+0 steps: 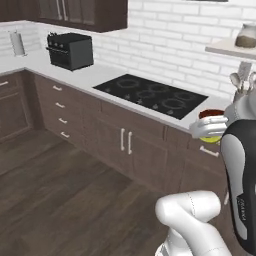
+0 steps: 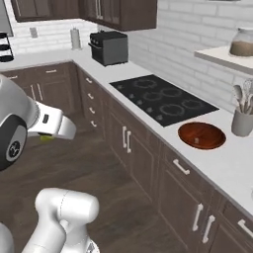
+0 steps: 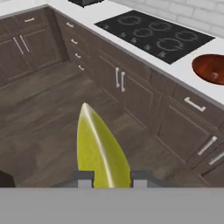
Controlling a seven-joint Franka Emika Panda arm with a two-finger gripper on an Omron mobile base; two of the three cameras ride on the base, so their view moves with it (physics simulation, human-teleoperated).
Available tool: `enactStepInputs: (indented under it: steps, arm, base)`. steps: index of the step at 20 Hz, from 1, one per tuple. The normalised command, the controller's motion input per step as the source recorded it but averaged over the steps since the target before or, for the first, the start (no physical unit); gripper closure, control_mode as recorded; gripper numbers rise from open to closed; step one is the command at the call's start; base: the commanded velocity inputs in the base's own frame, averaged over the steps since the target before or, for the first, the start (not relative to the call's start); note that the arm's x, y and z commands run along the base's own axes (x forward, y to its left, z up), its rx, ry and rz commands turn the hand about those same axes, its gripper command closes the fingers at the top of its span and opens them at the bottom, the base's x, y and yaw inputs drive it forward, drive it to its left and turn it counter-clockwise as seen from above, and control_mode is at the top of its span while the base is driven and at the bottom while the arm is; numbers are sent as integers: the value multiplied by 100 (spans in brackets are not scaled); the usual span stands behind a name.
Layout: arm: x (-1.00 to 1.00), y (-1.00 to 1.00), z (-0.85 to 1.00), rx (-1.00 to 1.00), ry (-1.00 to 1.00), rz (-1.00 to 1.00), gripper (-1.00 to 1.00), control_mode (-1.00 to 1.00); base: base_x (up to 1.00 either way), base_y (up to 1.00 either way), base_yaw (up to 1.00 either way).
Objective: Grab a lemon wedge from the fridge and one ice cube from the ice bowl, and put them in the glass of lemonade.
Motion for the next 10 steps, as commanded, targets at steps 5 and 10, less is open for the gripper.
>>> enactStepInputs:
  steps: [5, 10]
  arm:
    - [0, 0, 0, 0, 0, 0, 100, 100]
    - [0, 0, 0, 0, 0, 0, 100, 100]
  base:
    - [59, -2, -44]
    - [20, -25, -48]
